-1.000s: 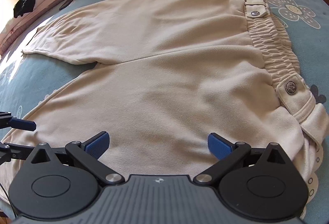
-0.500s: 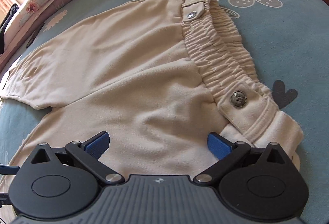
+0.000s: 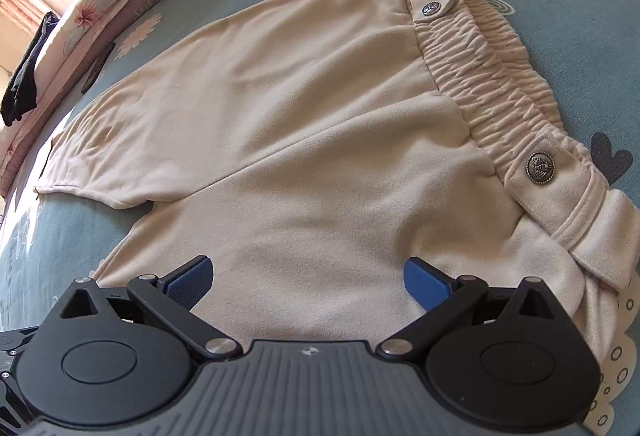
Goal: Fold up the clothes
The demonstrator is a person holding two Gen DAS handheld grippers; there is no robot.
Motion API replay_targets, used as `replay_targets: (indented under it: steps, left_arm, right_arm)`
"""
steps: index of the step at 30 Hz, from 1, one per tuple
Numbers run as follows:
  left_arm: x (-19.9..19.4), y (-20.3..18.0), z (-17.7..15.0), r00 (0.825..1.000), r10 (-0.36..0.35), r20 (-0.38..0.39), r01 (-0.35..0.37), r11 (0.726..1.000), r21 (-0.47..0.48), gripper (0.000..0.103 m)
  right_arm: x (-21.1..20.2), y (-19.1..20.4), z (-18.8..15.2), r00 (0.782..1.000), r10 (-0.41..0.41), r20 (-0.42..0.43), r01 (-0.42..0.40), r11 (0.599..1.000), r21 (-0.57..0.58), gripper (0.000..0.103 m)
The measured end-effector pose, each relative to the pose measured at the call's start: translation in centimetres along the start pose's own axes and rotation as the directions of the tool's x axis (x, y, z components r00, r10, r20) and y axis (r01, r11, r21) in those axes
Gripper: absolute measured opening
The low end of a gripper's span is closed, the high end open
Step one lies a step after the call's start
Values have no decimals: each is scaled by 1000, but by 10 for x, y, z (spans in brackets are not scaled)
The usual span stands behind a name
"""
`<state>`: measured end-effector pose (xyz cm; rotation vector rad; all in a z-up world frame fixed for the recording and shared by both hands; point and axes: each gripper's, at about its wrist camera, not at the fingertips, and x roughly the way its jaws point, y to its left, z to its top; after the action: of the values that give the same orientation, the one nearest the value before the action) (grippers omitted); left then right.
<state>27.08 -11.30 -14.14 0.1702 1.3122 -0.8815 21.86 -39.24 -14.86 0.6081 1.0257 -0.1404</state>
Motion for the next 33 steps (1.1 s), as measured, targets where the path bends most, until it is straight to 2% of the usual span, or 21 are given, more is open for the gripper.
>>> replay_targets:
  steps: [4,9,15,19,23,27,31,33]
  left_arm:
    - [-1,10,-7,998,-38,43,40,998,-52,102]
    - [-4,22,-12,992,-94,81,102,990,-96,102]
    - [-4,27,-11,987,-128,99,140,983,-116,102]
    - [-4,18,-5,994,-92,58,96,992,-84,102]
    - [-14,-7,-10,995,-84,56,83,996,23,102]
    - [-12,-29,-32,988,-152,1,152,987,54,102]
    - [5,-32,-55,983,-167,-80,168,986,16,102]
    - [4,-31,-60,984,-168,-57,170,985,18,102]
  right_arm:
    - [2,3,1,1000,4,-15,-4,1000,-25,103]
    - [2,5,-4,1000,-12,8,12,1000,-17,103]
    - [3,12,-13,999,-43,27,46,993,-110,103]
    - [5,15,-10,998,-66,6,66,989,-131,103]
    - [9,24,-11,994,-112,-11,107,975,-196,103]
    - [13,33,-16,987,-159,-4,152,953,-263,103]
    - [16,39,-19,979,-201,9,196,939,-284,103]
    - [17,41,-21,977,-215,16,210,933,-293,103]
